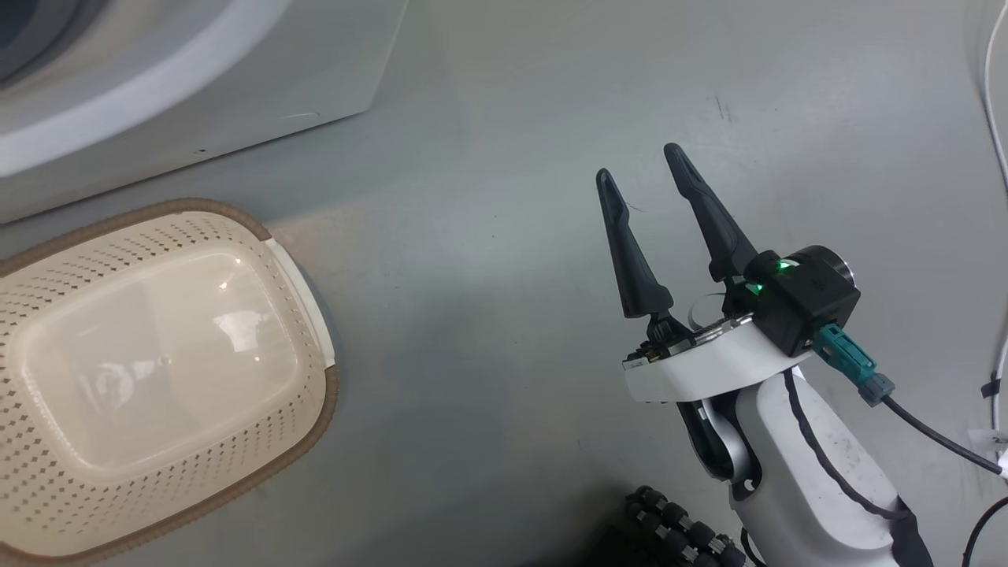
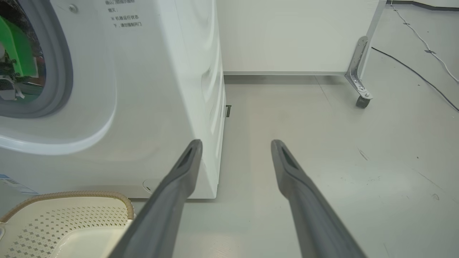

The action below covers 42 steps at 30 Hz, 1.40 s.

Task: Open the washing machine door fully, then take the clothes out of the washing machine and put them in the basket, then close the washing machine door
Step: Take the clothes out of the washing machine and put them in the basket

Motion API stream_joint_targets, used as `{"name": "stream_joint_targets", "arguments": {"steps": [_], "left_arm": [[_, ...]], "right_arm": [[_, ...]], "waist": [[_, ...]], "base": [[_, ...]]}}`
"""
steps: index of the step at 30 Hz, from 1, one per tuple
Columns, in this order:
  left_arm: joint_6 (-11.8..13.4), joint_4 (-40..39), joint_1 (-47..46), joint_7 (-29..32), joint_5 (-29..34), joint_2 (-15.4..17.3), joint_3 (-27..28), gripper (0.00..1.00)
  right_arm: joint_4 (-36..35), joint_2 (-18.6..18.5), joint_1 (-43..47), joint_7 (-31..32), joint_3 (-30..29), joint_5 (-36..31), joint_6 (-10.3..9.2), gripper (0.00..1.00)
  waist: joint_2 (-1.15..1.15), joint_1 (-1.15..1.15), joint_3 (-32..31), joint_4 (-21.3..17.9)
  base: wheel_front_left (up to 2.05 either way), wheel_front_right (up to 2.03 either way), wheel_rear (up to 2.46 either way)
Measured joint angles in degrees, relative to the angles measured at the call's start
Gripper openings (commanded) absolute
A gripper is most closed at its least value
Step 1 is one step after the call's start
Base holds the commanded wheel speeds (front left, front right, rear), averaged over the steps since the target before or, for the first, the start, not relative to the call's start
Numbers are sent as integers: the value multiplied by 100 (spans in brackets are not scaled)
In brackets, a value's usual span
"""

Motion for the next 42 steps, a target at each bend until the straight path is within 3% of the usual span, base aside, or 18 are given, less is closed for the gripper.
{"name": "stream_joint_targets", "arguments": {"steps": [15, 29, 42], "left_arm": [[29, 9, 82, -1223, 0, -409, 42, 0], [98, -116, 1187, -2505, 113, -789, 1, 0], [186, -485, 2302, -2910, 174, -1230, -160, 0]], "right_arm": [[212, -3, -52, 0, -138, -230, -32, 100], [488, -14, -5, 0, -198, -353, -23, 100], [760, -16, 322, 0, -368, -576, 93, 100]], "waist": [[0, 0, -303, 340], [0, 0, -864, 672], [0, -1, -1532, 989]], "base": [[0, 0, 0], [0, 0, 0], [0, 0, 0]]}}
